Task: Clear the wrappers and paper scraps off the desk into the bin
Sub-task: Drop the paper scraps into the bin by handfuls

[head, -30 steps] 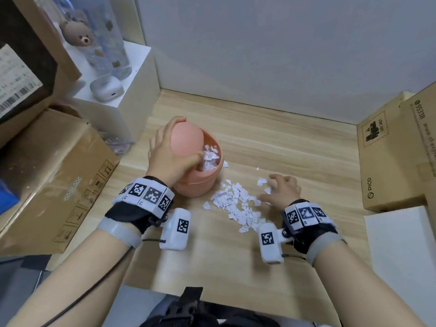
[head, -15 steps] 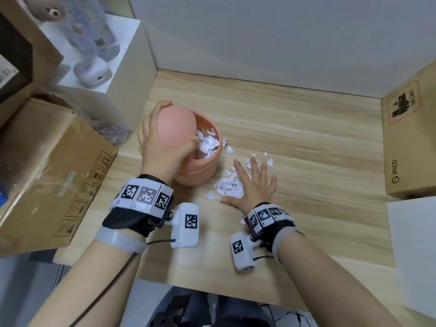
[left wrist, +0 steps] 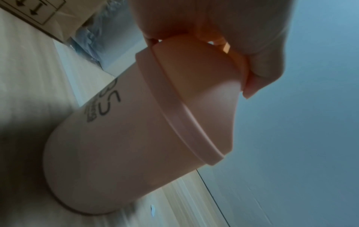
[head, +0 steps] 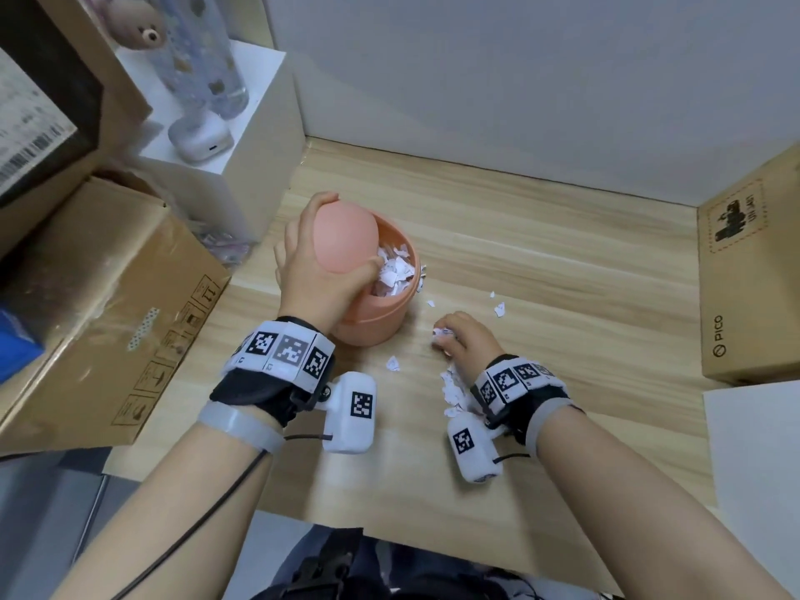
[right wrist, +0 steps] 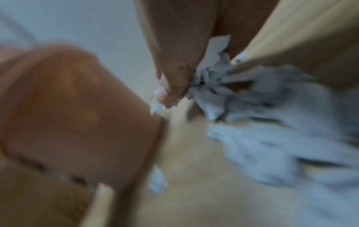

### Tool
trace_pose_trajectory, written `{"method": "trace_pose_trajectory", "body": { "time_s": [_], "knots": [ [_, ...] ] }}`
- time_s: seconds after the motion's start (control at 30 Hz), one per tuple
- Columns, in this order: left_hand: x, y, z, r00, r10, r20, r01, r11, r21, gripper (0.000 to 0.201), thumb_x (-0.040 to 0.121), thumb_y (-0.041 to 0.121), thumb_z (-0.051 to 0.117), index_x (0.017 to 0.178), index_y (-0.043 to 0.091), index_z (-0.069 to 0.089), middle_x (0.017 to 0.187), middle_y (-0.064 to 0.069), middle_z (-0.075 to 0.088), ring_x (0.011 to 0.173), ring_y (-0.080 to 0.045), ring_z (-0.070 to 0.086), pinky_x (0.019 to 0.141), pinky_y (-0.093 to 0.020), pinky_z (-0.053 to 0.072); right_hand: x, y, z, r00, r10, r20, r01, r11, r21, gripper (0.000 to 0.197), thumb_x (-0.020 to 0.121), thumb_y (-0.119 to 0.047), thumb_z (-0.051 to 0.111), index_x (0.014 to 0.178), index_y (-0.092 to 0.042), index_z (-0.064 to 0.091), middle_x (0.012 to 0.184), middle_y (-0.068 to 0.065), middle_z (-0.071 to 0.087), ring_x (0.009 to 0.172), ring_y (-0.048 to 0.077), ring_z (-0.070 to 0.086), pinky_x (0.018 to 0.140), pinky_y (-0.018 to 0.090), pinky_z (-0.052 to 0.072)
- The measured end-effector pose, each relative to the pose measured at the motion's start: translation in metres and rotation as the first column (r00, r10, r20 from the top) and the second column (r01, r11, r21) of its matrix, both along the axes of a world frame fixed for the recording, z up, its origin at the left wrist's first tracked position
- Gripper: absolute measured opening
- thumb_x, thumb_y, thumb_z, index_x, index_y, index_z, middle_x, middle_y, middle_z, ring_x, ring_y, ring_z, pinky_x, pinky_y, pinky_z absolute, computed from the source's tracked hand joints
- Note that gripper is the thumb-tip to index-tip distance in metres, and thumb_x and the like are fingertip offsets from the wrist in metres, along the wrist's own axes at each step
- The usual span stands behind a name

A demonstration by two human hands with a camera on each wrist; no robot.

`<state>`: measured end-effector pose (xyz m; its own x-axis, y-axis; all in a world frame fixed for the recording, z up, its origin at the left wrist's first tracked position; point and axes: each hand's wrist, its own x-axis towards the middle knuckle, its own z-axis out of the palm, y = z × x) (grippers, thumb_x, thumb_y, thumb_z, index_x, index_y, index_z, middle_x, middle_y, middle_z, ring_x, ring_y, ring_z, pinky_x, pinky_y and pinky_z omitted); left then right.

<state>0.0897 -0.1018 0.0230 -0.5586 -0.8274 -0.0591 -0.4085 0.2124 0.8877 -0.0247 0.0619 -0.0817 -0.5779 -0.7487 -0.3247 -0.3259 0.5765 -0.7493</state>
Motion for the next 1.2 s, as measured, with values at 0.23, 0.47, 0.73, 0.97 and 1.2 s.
{"method": "trace_pose_trajectory", "body": {
  "time_s": [0.23,0.47,0.73,0.97,1.2],
  "knots": [
    [0.001,0.000,0.004,1.000,-0.021,0.013,0.020,1.000,0.022,0.072,0.054,0.037,0.062,0.121,0.045,0.039,0.127,0.006,0.038,0.120,-0.024,0.032,0.101,-0.036,0.028,-0.006,-0.047,0.100,0.914,-0.204,0.351,0.343,0.850,-0.399,0.014,0.092,-0.020,0.048,0.080,-0.022,0.055,0.063,-0.011,0.057,0.050,-0.002,0.052,0.049,0.013,0.042],
    [0.002,-0.002,0.002,0.999,-0.044,-0.006,0.044,0.999,0.006,0.068,0.058,0.032,0.069,0.116,0.049,0.037,0.126,0.010,0.039,0.122,-0.020,0.030,0.099,-0.031,0.025,0.011,-0.099,0.125,0.866,-0.096,0.491,0.353,0.813,-0.462,0.022,0.093,-0.016,0.047,0.073,-0.020,0.055,0.064,-0.005,0.058,0.054,0.006,0.055,0.057,0.023,0.048],
    [0.002,-0.005,0.001,0.999,-0.040,0.037,0.040,0.999,0.000,0.075,0.061,0.030,0.073,0.123,0.047,0.035,0.136,0.007,0.037,0.124,-0.022,0.029,0.106,-0.041,0.027,0.010,-0.087,0.132,0.934,-0.066,0.351,0.238,0.848,-0.473,0.048,0.099,-0.033,0.019,0.078,-0.008,0.054,0.076,0.002,0.055,0.055,-0.011,0.054,0.055,0.003,0.039],
    [0.002,-0.005,0.000,0.999,-0.051,0.010,0.050,0.999,0.013,0.073,0.059,0.035,0.072,0.118,0.053,0.033,0.135,0.011,0.037,0.123,-0.018,0.027,0.102,-0.035,0.025,0.004,-0.072,0.123,0.855,0.284,-0.434,-0.342,0.938,-0.061,0.081,0.078,-0.066,0.000,0.077,-0.018,0.065,0.084,-0.005,0.064,0.088,0.015,0.058,0.105,0.041,0.021],
    [0.004,-0.006,0.003,0.998,-0.058,-0.024,0.059,0.998,0.023,0.069,0.061,0.028,0.073,0.114,0.051,0.035,0.120,0.017,0.034,0.122,-0.012,0.028,0.105,-0.033,0.023,0.011,-0.080,0.100,0.635,0.630,-0.447,-0.539,0.776,0.327,0.121,0.058,-0.070,-0.032,0.101,-0.017,0.069,0.114,-0.002,0.066,0.130,0.006,0.036,0.112,0.041,-0.021]
  ]
}}
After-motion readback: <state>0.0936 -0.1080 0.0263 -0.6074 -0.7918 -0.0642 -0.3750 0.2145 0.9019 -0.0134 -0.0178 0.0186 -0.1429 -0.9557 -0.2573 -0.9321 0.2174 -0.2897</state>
